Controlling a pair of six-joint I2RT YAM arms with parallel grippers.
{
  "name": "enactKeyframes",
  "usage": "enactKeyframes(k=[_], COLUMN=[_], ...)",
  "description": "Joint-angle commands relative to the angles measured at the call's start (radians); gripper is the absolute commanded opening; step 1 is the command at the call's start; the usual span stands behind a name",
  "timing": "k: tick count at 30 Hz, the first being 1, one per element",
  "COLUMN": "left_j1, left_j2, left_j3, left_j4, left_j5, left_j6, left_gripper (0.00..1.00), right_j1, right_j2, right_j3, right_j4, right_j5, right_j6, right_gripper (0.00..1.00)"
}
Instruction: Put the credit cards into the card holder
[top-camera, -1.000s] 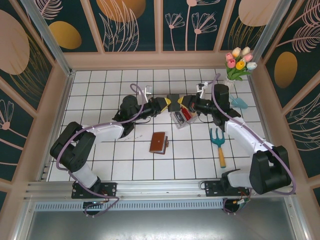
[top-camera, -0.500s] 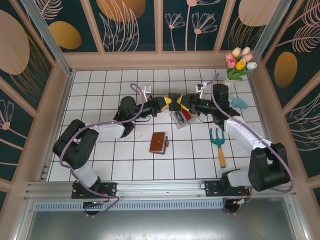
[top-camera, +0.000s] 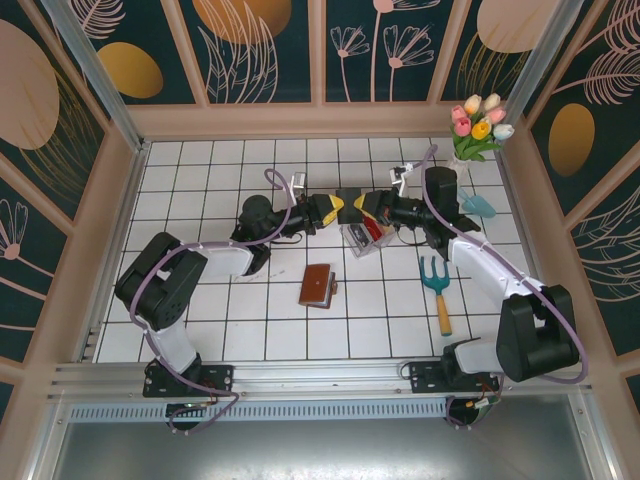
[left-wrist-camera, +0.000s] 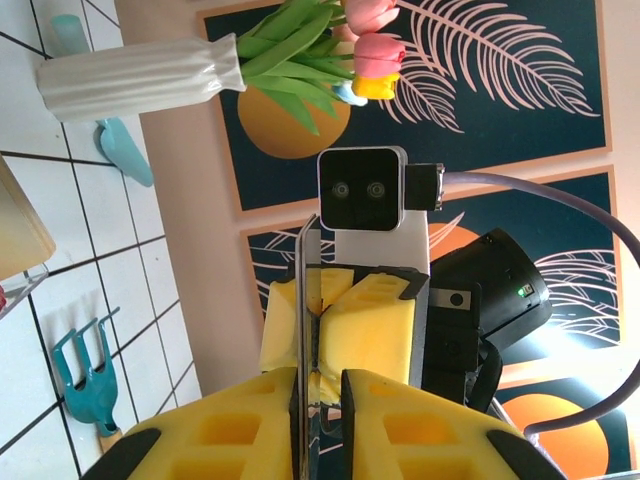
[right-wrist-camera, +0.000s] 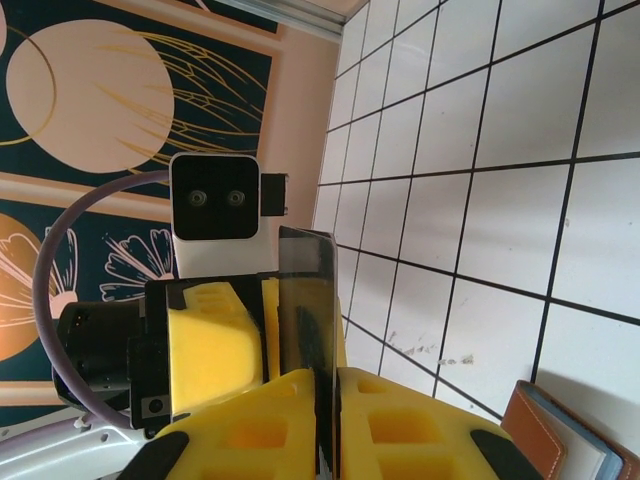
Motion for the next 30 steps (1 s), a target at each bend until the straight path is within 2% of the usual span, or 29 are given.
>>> enactKeyframes(k=[1,7,18,27,30], left_j1=[-0.008,-0.008,-0.008,-0.008,-0.005], left_j2=[-0.006,0.003,0.02,0.027,0.019], left_j3=[0.016,0.016,0.016,0.019,0.009], left_j4=[0.173,0.221,0.267,0.281,0.255], left_j5=[0.045,0.056,0.06,0.064,0.05], left_j6=[-0.032,-0.064,-0.094,-0.103,-0.086], left_gripper=[0.19,0.15,0.14,0.13,0.11], right_j1=[-0.003,-0.013,-0.037,-0.039,-0.052], right_j2=[0.022,0.026,0.017,0.012,-0.003], right_j3=[0.019,0.012,0.009,0.01,0.011], right_j4=[-0.079,-0.079,-0.102,-0.102,-0.125], right_j5=[0.052,0.053,0.065,0.062,0.099], right_j6=[-0.052,-0.053,-0.062,-0.062,-0.075], right_gripper=[0.13,0.14,0.17,0.16,0.15])
